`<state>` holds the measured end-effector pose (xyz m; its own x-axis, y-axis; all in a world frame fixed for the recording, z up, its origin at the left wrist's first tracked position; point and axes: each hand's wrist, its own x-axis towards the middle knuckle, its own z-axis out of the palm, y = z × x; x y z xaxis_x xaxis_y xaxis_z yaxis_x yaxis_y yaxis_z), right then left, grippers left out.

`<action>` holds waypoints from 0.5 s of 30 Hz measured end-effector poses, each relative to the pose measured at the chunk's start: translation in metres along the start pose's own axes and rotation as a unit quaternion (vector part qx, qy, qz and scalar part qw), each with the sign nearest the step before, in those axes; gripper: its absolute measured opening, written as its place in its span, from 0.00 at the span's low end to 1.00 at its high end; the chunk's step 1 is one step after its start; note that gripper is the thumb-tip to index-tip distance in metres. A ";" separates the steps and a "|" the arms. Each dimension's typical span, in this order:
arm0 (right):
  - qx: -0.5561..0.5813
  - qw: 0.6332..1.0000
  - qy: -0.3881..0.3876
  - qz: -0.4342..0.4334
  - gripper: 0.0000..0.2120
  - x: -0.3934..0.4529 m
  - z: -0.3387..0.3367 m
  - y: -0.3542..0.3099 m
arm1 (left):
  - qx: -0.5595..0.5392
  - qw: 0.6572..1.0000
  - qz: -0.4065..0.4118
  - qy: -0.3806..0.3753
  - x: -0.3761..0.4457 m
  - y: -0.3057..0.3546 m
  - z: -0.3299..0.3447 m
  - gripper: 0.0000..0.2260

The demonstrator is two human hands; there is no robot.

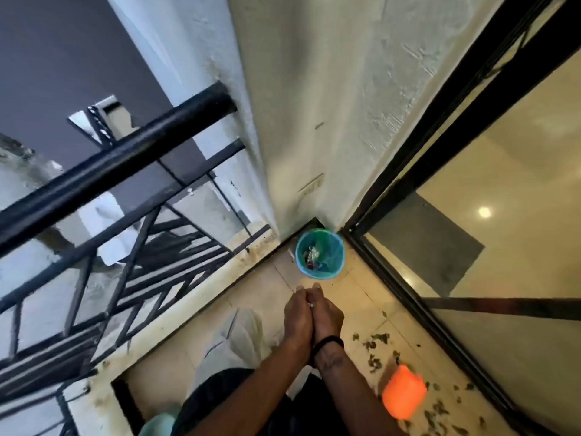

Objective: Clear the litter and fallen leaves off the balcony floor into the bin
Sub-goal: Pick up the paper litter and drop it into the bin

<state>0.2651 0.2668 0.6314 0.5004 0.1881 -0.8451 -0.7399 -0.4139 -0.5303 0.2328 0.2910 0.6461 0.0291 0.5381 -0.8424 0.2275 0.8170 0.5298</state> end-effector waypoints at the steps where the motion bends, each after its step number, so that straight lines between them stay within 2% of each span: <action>1: 0.025 1.000 0.010 0.009 0.17 0.006 0.005 -0.005 | 0.029 0.999 0.007 -0.015 0.007 0.007 0.003 0.19; 5: 0.157 0.985 0.031 0.070 0.28 0.056 0.029 -0.007 | 0.093 0.995 0.031 -0.030 0.057 0.022 0.018 0.13; 7: 0.228 0.969 0.042 0.087 0.24 0.090 0.037 -0.007 | 0.127 0.991 0.016 -0.033 0.091 0.025 0.033 0.13; 9: 0.306 0.946 0.044 0.093 0.20 0.130 0.046 -0.005 | 0.147 0.987 -0.001 -0.067 0.129 0.025 0.047 0.11; 11: 0.364 0.927 0.050 0.082 0.27 0.181 0.054 0.000 | 0.130 0.983 -0.054 -0.121 0.181 0.020 0.069 0.12; 12: 0.388 0.917 0.058 0.078 0.29 0.205 0.060 0.003 | 0.130 0.983 -0.055 -0.119 0.210 0.015 0.077 0.12; 15: 0.414 0.902 0.094 0.079 0.26 0.272 0.070 0.015 | 0.171 0.974 -0.064 -0.131 0.279 0.002 0.096 0.13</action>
<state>0.3584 0.3746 0.3894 0.3683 -0.0013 -0.9297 -0.8520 0.3998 -0.3381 0.3344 0.4230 0.4022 0.2161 0.3285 -0.9194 0.5554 0.7331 0.3925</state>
